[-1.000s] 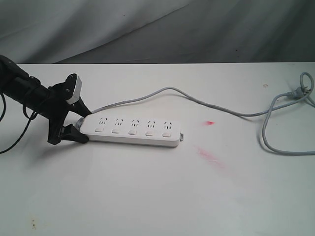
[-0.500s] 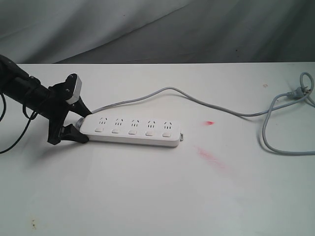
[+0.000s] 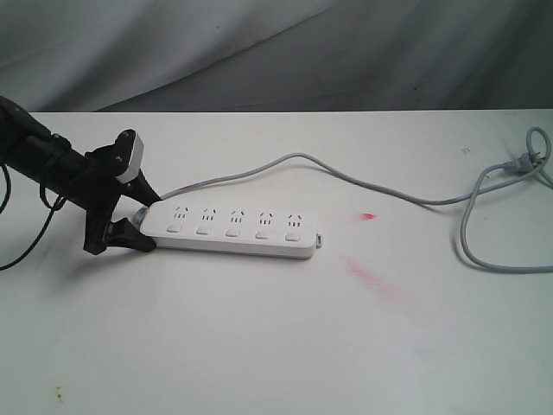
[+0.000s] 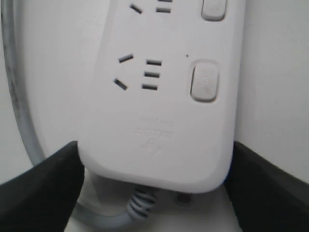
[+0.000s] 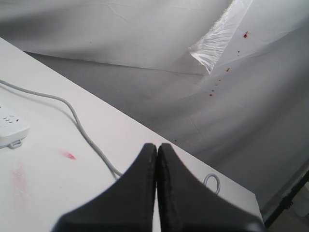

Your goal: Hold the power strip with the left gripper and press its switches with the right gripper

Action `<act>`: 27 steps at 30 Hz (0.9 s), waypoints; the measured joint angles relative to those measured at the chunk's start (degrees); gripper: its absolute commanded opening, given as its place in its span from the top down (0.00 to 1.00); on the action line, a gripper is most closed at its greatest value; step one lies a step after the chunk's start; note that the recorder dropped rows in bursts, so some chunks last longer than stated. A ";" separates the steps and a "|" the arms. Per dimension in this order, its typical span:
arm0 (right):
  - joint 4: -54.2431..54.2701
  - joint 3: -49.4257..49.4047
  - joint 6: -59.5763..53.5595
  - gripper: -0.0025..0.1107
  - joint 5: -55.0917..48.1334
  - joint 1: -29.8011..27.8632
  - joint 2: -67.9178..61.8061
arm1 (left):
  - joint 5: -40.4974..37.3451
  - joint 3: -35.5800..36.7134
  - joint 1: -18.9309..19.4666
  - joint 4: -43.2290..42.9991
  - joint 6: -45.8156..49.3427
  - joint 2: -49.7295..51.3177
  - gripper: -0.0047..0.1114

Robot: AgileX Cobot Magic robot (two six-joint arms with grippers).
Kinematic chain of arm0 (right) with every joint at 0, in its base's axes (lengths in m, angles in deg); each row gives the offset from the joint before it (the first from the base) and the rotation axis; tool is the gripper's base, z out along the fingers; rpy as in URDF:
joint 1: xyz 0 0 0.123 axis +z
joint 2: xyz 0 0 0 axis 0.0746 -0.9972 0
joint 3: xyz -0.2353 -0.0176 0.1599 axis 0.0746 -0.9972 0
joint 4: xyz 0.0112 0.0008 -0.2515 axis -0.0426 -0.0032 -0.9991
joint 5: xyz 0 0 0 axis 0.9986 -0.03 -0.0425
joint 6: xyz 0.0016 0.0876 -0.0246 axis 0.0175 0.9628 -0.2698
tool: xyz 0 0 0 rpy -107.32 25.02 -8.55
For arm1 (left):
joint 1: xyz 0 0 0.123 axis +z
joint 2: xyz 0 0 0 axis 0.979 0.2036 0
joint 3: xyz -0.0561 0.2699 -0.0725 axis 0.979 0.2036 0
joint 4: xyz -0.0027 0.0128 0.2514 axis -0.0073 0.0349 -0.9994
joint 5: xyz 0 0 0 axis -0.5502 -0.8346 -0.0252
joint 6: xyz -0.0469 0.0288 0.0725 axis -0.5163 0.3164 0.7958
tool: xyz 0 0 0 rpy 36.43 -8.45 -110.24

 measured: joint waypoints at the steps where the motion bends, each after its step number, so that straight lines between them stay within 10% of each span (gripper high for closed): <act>1: 0.00 0.00 0.00 0.98 0.00 0.00 0.00 | 0.00 0.00 0.00 0.00 0.00 0.00 0.40; 27: 0.21 7.49 0.00 0.98 -9.44 0.00 -3.52 | 0.00 0.00 0.00 0.00 0.00 0.00 0.40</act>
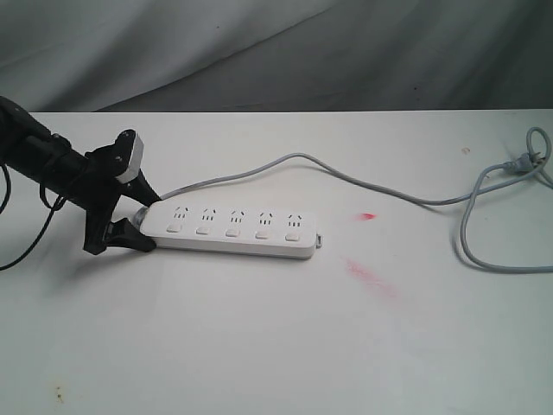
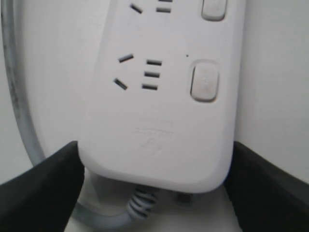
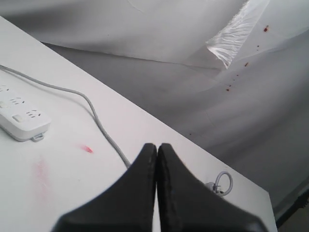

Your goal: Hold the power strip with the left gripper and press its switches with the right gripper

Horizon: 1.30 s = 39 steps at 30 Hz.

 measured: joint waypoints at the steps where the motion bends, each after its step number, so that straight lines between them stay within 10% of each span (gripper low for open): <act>1: 0.00 2.17 0.00 0.98 -0.99 0.00 -1.83 | 0.00 0.00 0.00 -0.11 0.00 0.00 0.40; 15: 6.94 28.30 1.00 0.98 -8.71 0.45 -33.42 | 0.00 0.00 0.00 -0.11 -0.11 0.00 0.40; 23: 7.72 35.94 15.33 0.98 -18.19 10.01 -51.17 | 0.00 0.00 0.00 -0.21 -0.11 0.00 0.40; 39: 12.03 65.92 -11.68 0.98 -29.18 23.87 -88.97 | 0.00 0.00 0.00 -0.21 -0.11 0.00 0.40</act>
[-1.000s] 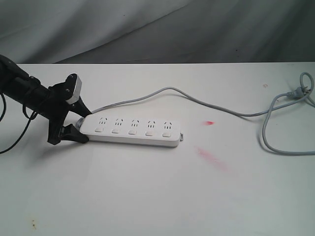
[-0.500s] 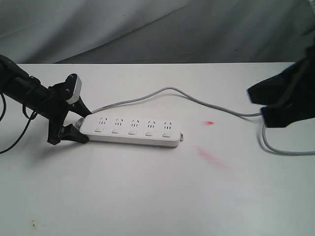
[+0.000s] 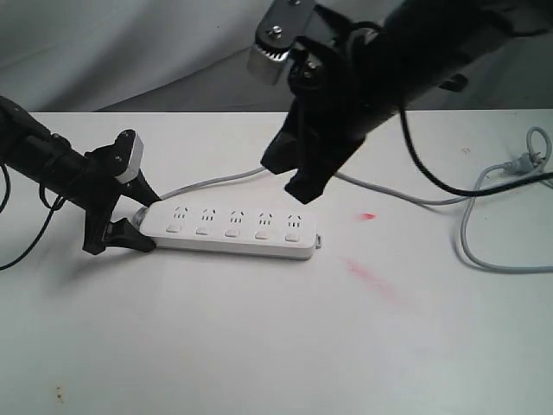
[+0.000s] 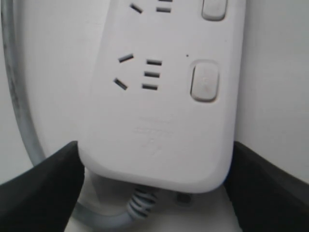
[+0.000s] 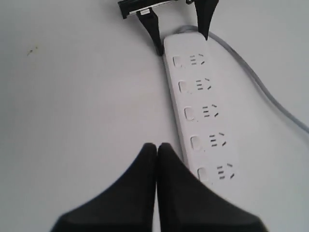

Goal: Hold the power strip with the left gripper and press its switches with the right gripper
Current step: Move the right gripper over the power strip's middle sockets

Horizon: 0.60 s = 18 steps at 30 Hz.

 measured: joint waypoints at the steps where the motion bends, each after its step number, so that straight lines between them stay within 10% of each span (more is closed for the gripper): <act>1: 0.13 1.42 -1.85 0.98 0.11 0.35 -1.81 | 0.00 0.00 0.00 0.00 0.00 0.00 0.40; 9: 1.24 11.17 -11.72 0.96 8.52 5.81 -16.45 | 0.00 0.00 0.00 0.00 0.00 0.00 0.40; 15: 1.79 13.13 -12.32 0.46 14.02 6.18 -22.99 | 0.00 0.00 0.00 0.00 0.00 0.00 0.40; 18: 5.95 13.23 -12.32 0.40 18.74 7.03 -24.94 | 0.00 0.00 0.00 0.00 0.00 0.00 0.40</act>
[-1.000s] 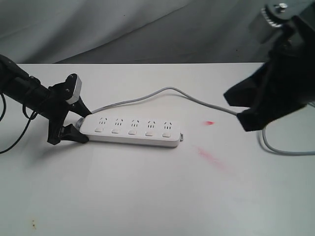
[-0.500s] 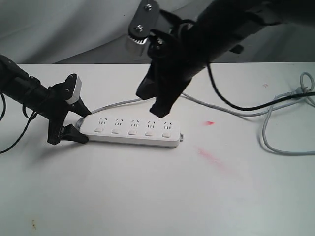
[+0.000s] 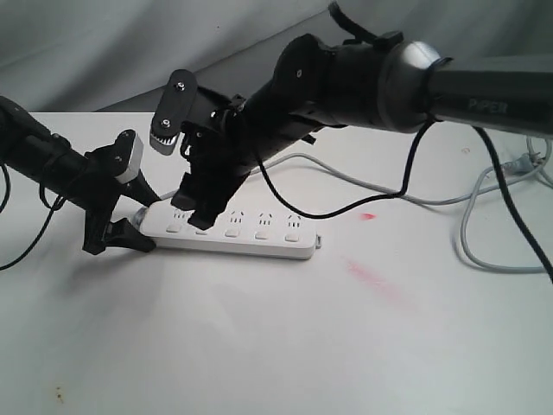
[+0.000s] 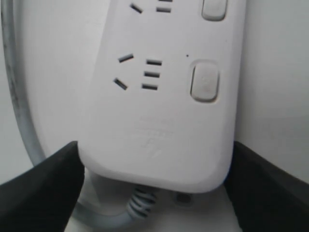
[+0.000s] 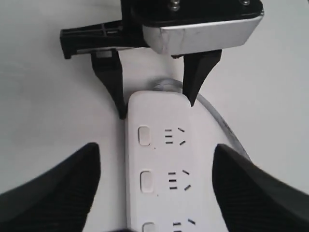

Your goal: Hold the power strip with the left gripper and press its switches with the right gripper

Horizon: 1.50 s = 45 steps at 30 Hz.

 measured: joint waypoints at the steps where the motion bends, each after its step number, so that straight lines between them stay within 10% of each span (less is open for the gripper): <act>1: 1.52 0.00 0.00 0.40 1.06 0.02 -0.59 | 0.00 0.00 0.00 0.00 0.00 0.00 0.40; 45: 12.64 12.53 -10.09 0.40 5.89 -0.83 -17.96 | 0.00 0.00 0.00 0.00 0.00 0.00 0.40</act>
